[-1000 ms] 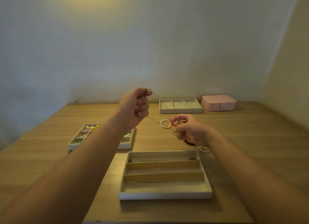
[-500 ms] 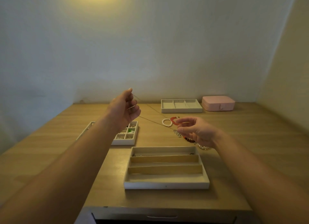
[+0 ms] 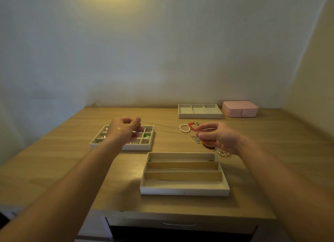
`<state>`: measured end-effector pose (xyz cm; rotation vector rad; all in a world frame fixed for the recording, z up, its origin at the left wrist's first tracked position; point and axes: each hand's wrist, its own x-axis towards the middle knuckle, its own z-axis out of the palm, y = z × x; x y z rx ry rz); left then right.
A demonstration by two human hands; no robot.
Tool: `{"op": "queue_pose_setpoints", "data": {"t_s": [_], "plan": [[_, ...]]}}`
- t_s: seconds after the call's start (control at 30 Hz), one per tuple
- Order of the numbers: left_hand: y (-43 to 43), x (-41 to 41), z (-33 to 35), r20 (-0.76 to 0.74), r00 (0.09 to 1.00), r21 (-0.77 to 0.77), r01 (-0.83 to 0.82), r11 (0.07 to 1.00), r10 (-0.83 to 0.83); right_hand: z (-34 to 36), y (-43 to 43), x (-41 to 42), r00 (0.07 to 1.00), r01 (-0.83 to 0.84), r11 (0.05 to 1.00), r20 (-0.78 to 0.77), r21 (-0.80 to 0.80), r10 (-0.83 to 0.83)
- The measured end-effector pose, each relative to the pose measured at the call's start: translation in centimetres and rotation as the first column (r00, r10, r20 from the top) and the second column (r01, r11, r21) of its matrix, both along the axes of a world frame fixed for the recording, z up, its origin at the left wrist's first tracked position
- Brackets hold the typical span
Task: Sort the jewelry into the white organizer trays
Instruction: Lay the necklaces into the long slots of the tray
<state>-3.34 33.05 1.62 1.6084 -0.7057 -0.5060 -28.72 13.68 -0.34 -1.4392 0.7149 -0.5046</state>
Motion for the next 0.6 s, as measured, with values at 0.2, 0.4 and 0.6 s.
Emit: {"op": "queue_pose_setpoints", "data": {"t_s": [0.2,0.4,0.6], "plan": [[0.6,-0.2,-1.4,0.048,0.999,0.046,0.006,0.999,-0.008,-0.1,0.2,-0.3,1.0,0.009,1.0,-0.026,0.012,-0.009],[0.8,0.1,-1.8,0.071,0.997,0.076,-0.01,0.997,0.005,0.4,0.6,-1.2,0.999,-0.023,1.0,-0.028,0.012,0.024],[1.0,-0.1,-2.2,0.044,0.999,0.055,-0.01,0.998,0.007,0.2,0.7,-1.8,0.997,-0.042,0.999,-0.063,-0.014,0.041]]}}
